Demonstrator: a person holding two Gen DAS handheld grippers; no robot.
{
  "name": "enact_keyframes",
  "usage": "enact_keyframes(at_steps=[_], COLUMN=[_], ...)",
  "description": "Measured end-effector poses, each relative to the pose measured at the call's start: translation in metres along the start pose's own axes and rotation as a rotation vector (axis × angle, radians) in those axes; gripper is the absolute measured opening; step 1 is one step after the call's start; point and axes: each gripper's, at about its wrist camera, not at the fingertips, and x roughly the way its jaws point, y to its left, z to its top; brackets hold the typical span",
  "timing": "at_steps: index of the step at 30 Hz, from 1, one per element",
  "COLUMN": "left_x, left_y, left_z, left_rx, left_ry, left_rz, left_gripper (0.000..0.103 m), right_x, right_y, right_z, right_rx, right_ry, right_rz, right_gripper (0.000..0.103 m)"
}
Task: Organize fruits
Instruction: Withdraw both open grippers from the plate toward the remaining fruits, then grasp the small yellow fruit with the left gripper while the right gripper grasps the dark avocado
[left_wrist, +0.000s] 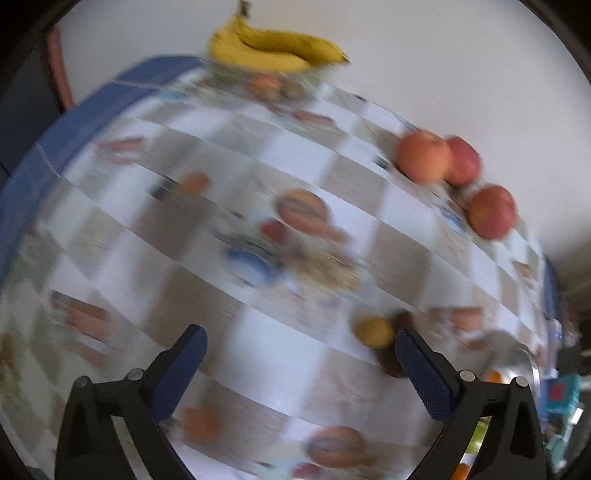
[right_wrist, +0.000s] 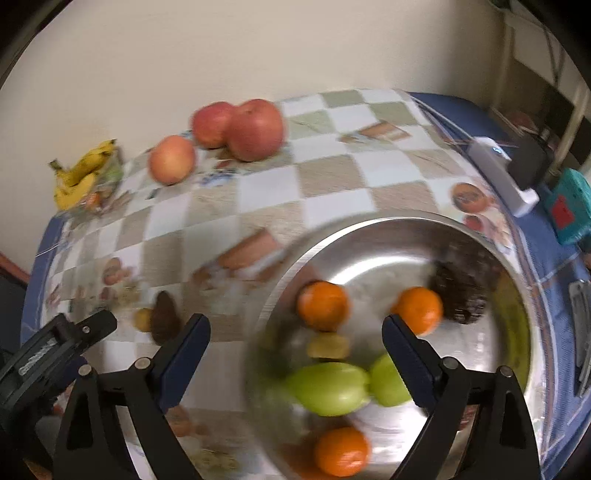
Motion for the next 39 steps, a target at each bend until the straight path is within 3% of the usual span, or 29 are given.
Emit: enact_keyframes(at_steps=[4, 9, 13, 15, 17, 19, 23, 32, 34, 36, 39], left_x=[-0.006, 0.0, 0.001, 0.003, 0.01, 0.018, 0.03, 0.038, 0.04, 0.041, 0.045], left_y=[0.014, 0.011, 0.017, 0.017, 0.015, 0.016, 0.016, 0.0, -0.007, -0.015, -0.025], left_z=[0.01, 0.017, 0.02, 0.021, 0.022, 0.022, 0.024, 0.024, 0.021, 0.018, 0.013], left_rx=[0.023, 0.08, 0.031, 0.029, 0.044, 0.037, 0.027, 0.036, 0.046, 0.065, 0.099], left_ry=[-0.057, -0.077, -0.071, -0.057, -0.037, -0.007, 0.021, 0.048, 0.061, 0.072, 0.094], left_rz=[0.098, 0.163, 0.07, 0.07, 0.057, 0.034, 0.01, -0.093, -0.118, -0.139, -0.157], left_gripper=[0.103, 0.103, 0.103, 0.101, 0.099, 0.092, 0.09, 0.088, 0.088, 0.088, 0.075], right_x=[-0.002, -0.001, 0.005, 0.01, 0.017, 0.025, 0.037, 0.056, 0.055, 0.055, 0.054], right_y=[0.029, 0.06, 0.075, 0.08, 0.082, 0.084, 0.088, 0.104, 0.104, 0.103, 0.096], right_z=[-0.002, -0.002, 0.0, 0.0, 0.0, 0.0, -0.001, -0.009, -0.009, -0.01, -0.008], right_rx=[-0.063, -0.118, -0.137, -0.15, -0.148, -0.142, -0.145, -0.196, -0.201, -0.207, -0.185], right_ry=[-0.022, -0.029, -0.037, -0.03, -0.017, 0.004, 0.032, 0.089, 0.091, 0.091, 0.089], right_rz=[0.041, 0.114, 0.118, 0.101, 0.097, 0.099, 0.109, 0.135, 0.145, 0.136, 0.119], right_gripper=[0.094, 0.094, 0.094, 0.093, 0.086, 0.072, 0.069, 0.046, 0.033, 0.033, 0.033])
